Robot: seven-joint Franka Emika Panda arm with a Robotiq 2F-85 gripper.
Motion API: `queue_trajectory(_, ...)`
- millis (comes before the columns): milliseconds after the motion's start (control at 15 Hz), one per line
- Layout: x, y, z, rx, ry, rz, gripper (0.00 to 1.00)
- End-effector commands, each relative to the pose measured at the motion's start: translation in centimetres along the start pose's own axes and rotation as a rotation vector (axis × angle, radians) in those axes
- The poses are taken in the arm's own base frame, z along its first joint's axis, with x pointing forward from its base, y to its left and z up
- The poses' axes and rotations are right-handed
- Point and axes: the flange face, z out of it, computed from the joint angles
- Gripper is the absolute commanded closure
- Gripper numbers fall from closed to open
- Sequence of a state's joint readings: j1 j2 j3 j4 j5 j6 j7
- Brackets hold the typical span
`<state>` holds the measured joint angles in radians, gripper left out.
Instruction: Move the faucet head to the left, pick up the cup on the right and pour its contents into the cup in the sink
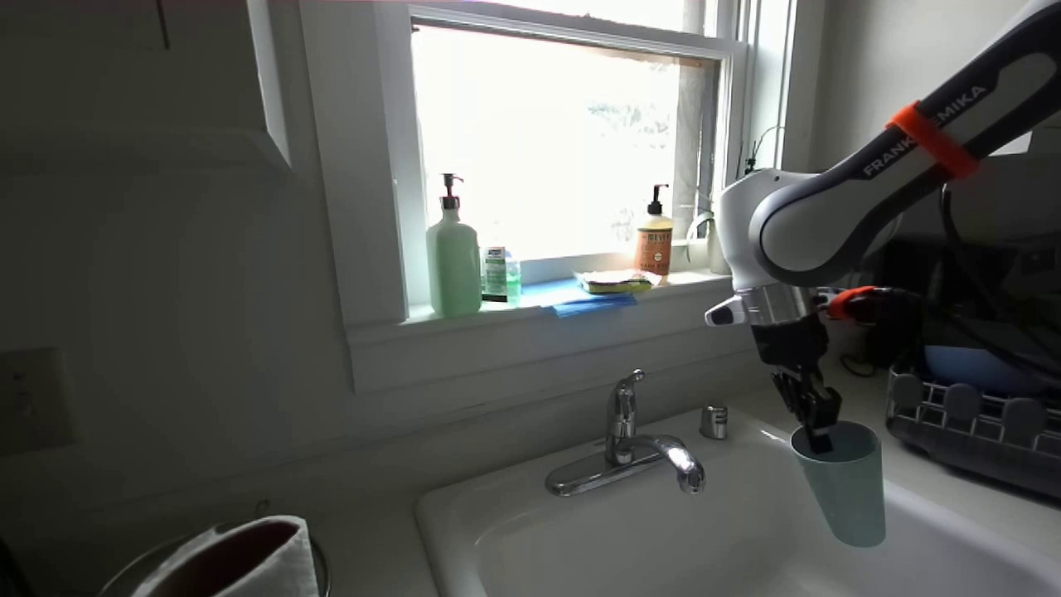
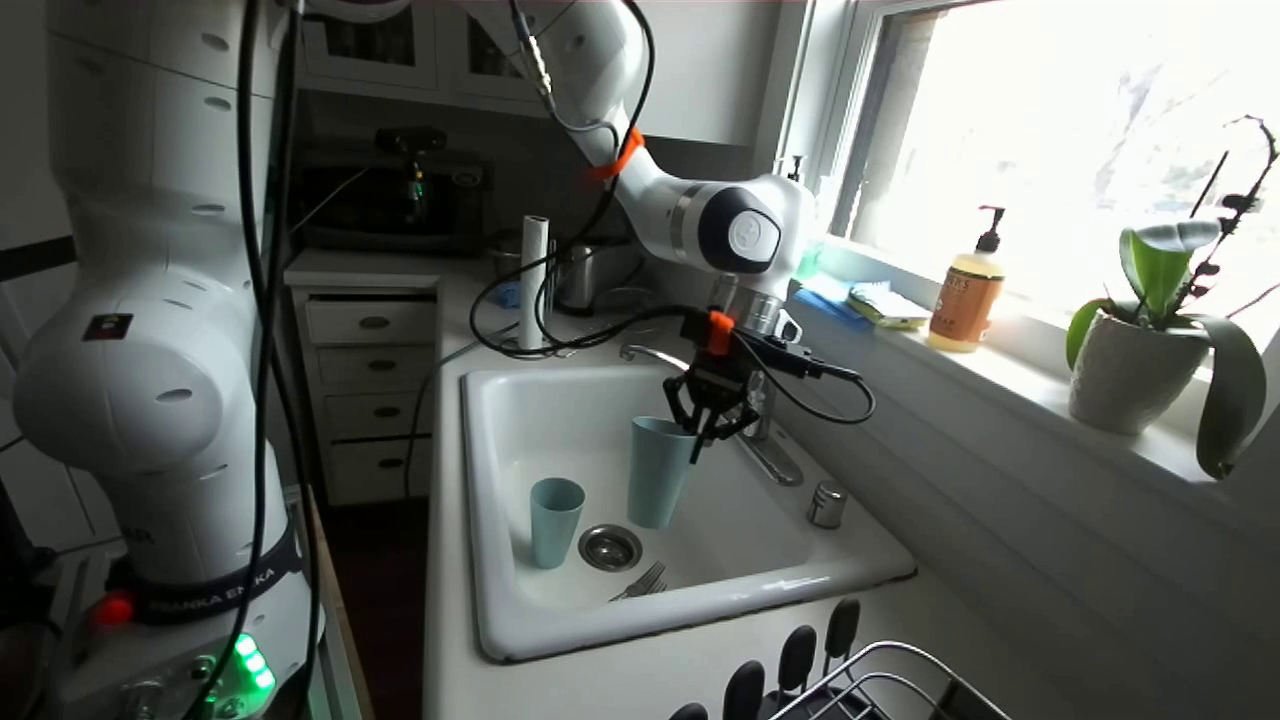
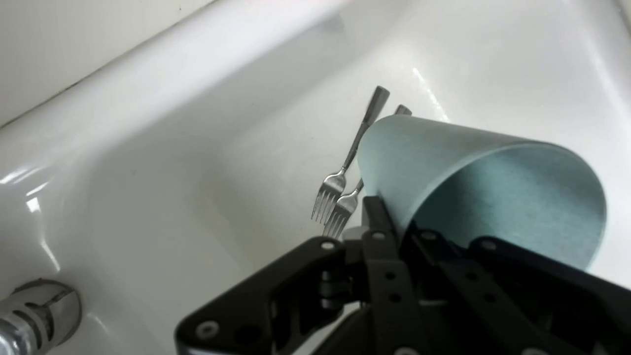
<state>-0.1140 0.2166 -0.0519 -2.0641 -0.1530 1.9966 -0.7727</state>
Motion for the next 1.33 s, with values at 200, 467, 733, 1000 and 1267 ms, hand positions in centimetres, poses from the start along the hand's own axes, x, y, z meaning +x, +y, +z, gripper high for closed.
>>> queue_trajectory(200, 2.1, -3.7, 1.0, -0.073, -0.062, -0.072, 0.99)
queue_trajectory(467, 4.1, -7.5, 2.9, -0.139, -0.104, -0.086, 0.99)
queue_trajectory(733, 5.7, -11.0, 4.6, -0.227, -0.108, -0.105, 0.99)
queue_trajectory(1000, 6.2, -13.7, 5.1, -0.332, -0.071, -0.094, 0.99)
queue_trajectory(1267, 6.0, -15.9, 5.5, -0.409, -0.03, -0.044, 0.99)
